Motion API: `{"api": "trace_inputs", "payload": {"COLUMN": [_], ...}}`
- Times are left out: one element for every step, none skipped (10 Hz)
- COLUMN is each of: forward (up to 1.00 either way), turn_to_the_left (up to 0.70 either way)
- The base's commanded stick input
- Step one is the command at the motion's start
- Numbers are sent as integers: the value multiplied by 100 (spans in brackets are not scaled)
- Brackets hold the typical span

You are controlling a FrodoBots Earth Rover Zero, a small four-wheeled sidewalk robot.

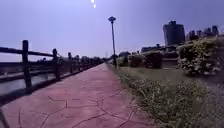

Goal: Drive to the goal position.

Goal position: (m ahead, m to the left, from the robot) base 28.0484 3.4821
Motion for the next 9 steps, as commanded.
{"api": "trace_inputs", "payload": {"forward": [100,100,100,100,100,100,100,100,100], "turn_to_the_left": [1,1,20,41,41,8,1,1,1]}}
